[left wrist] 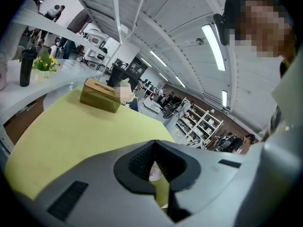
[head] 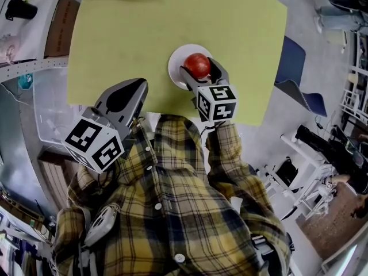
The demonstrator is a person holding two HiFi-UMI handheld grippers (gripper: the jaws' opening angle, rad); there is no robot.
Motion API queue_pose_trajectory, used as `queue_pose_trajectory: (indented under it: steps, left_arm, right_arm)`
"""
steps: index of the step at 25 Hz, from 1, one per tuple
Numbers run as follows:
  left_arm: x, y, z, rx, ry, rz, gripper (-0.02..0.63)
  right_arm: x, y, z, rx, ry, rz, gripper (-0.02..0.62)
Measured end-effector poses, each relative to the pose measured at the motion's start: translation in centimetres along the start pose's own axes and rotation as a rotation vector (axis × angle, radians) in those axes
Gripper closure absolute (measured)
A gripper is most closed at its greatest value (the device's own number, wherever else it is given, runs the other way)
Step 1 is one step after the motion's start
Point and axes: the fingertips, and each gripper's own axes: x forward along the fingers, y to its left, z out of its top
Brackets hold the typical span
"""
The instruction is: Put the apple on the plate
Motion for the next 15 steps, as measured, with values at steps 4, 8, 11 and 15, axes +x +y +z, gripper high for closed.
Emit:
queue_pose_trajectory:
  steps: [4, 8, 11, 15]
  left_arm:
    - [0.2, -0.1, 0.1, 0.000, -0.002, -0.005, 0.598]
    - [0.0, -0.1, 0.3, -0.001, -0.006, -0.008, 0.598]
    - [0.1, -0.1, 0.4, -0.002, -0.011, -0.008, 0.598]
    - [-0.1, 0.5, 0.8, 0.004, -0.019, -0.013, 0.598]
  right_arm:
    - [0.1, 0.1, 0.1, -0.018, 0.015, 0.002, 0.241]
    - [-0.1, 0.5, 0.5, -0.017, 0.009, 0.003, 0.241]
    - [-0.3, 0.4, 0.9, -0.016, -0.004, -0.002, 0.241]
    - [0.0, 0.9, 1.4, -0.021, -0.011, 0.000, 0.241]
